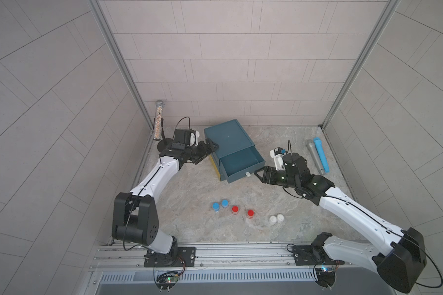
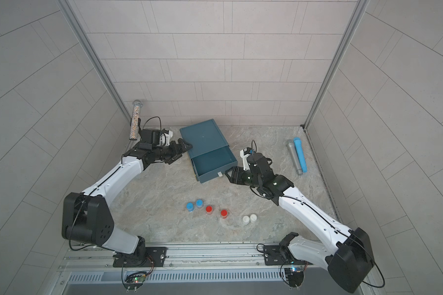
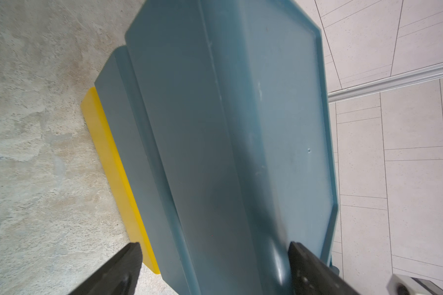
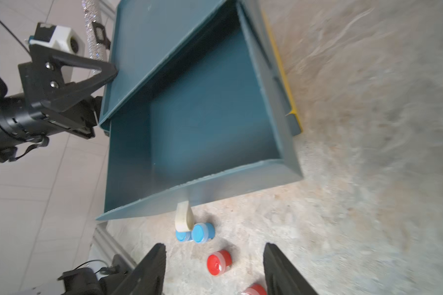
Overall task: Put the paint cans in the drawer according to color
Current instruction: Open the drawer in the storage box, then pick up the paint can at the center of the board.
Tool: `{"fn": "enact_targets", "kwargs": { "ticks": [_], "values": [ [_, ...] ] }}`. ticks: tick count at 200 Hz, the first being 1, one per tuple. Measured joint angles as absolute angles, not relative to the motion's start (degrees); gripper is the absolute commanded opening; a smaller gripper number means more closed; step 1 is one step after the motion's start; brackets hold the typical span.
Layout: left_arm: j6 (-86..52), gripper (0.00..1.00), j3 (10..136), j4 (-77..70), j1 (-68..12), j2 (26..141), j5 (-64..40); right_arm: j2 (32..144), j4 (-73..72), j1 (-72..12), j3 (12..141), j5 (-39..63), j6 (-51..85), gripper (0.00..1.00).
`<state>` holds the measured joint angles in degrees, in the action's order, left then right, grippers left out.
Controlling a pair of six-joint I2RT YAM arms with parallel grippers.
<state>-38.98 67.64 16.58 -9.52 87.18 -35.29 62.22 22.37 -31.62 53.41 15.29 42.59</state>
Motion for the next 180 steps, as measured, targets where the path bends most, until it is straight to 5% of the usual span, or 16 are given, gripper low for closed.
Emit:
{"fn": "enact_targets", "kwargs": {
  "ticks": [81, 124, 180],
  "values": [
    [-38.52, 0.96, 68.25, 17.67, -9.52, 87.18, -34.89, 52.29, 51.44, -42.61, 51.72, -0.82, 40.51, 0.56],
    [-38.52, 0.96, 68.25, 17.76, -9.52, 87.2, -34.89, 55.9, 54.02, -52.29, 49.1, -5.02, 39.24, 0.57],
    [-38.48, 0.96, 68.36, 17.78, -9.52, 87.46, -34.96, 63.26, 50.7, -53.63, 47.33, -3.29, 36.38, 0.56]
  ]
}}
